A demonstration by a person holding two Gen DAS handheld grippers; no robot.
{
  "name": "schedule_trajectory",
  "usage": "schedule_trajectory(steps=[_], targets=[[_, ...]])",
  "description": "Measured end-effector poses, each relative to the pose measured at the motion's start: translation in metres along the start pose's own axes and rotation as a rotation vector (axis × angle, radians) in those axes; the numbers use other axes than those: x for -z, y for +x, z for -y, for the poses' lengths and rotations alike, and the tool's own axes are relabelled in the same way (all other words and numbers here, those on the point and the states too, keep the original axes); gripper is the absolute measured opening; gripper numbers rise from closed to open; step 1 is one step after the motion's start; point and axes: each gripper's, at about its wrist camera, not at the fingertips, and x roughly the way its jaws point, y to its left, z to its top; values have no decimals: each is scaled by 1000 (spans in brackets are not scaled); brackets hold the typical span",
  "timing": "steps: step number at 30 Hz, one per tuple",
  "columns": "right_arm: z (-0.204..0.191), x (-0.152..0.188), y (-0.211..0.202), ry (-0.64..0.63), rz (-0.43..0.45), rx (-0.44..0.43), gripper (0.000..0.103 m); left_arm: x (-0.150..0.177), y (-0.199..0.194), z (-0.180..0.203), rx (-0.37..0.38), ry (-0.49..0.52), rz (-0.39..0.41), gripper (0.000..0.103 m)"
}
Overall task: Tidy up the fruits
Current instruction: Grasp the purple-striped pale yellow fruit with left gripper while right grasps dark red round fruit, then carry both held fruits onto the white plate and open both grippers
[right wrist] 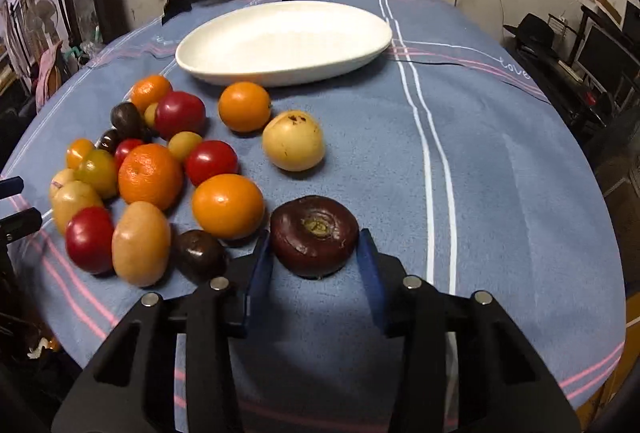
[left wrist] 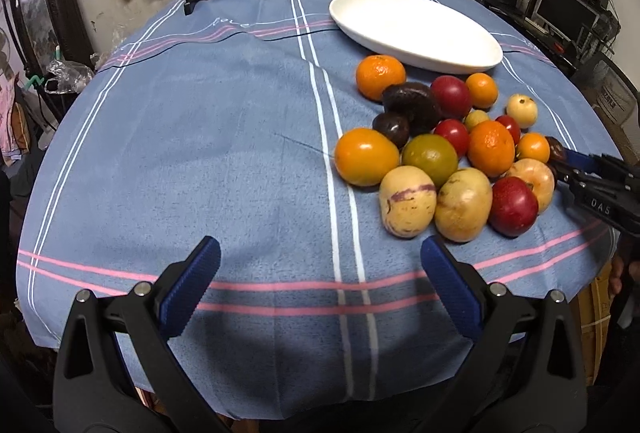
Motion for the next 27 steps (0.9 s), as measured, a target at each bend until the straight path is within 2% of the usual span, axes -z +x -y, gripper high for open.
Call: schedule_trajectory(steps=[6, 7, 9, 14, 16, 18, 19, 20, 24, 27], targets=[[6, 5, -8, 53, -16, -48, 44, -4, 15, 11, 42, 47, 5, 101], [9, 6, -9, 68, -19, -57, 44, -4, 20, 13, 59, 50, 1, 98], [14, 6, -11, 98, -23, -77, 44, -6, 30, 14, 91, 42, -19, 80], [19, 6, -15, 129, -21, -84, 44, -16, 42, 20, 91, 43, 8, 77], [18, 7, -14, 132, -26, -92, 44, -23, 44, 21, 124, 22, 10, 74], [15, 8, -14, 123, -28, -93, 44, -26, 44, 22, 151, 9, 22, 51], [14, 8, -13, 118, -30, -92, 44, -26, 44, 22, 173, 5, 28, 42], [14, 8, -13, 115, -31, -89, 44, -26, 42, 23, 167, 4, 36, 37], [13, 8, -18, 109, -16, -88, 44, -20, 37, 14, 209, -39, 22, 37], [10, 5, -26, 98, 15, -94, 44, -17, 21, 8, 207, -54, 48, 37]])
